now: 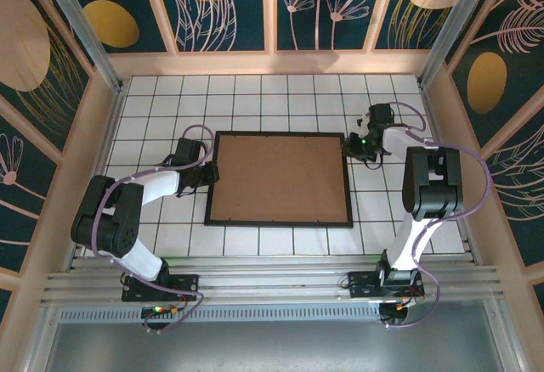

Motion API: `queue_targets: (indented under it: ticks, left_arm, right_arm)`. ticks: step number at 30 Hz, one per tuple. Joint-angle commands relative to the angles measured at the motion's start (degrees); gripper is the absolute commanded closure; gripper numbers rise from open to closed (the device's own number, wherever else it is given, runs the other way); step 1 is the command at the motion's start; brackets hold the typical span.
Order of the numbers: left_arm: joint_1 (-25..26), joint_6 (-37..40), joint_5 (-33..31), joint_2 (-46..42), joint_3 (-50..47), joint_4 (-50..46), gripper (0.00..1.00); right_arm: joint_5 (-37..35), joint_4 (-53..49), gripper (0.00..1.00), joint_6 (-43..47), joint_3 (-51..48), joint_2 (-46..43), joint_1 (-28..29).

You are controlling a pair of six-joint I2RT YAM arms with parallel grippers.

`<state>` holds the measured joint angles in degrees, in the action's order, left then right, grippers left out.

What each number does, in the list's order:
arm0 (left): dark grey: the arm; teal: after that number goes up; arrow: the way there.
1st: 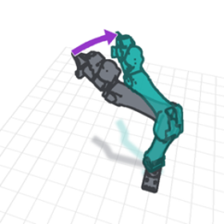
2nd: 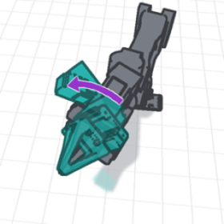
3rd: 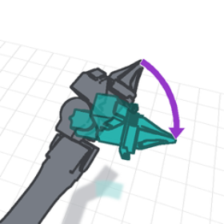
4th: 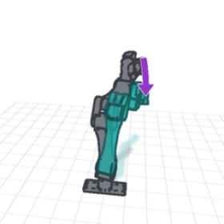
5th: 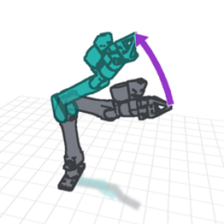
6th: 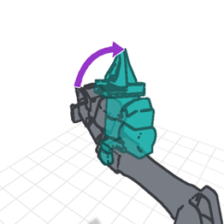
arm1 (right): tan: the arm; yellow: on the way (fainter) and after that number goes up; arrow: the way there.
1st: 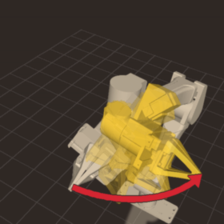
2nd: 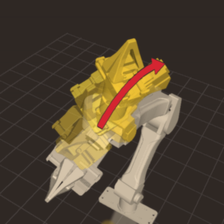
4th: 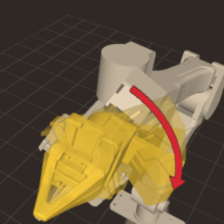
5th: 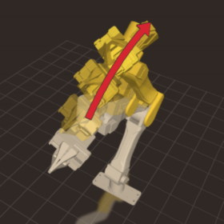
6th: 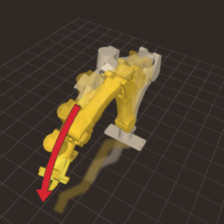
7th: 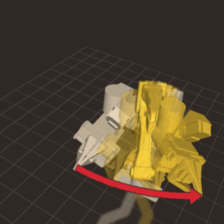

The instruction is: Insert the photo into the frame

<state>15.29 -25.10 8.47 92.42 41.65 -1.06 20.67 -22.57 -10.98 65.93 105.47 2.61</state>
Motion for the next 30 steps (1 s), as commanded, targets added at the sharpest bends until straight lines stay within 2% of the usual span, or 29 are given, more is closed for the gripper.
queue_targets:
  ticks: [1,20,30]
  left_arm:
    - [0.6,1.2,1.4,1.8,0.2,-1.3,0.75]
    - [0.7,1.1,1.5,1.5,0.0,-1.1,0.75]
    - [0.6,1.2,1.7,1.7,-0.1,-1.0,0.75]
  right_arm:
    - [-0.3,-0.9,0.79,0.2,-1.1,-1.4,-0.1]
    - [-2.6,-1.4,0.83,0.9,-1.2,1.8,1.8]
    - [-4.6,-2.8,0.77,1.4,-0.9,1.8,3.0]
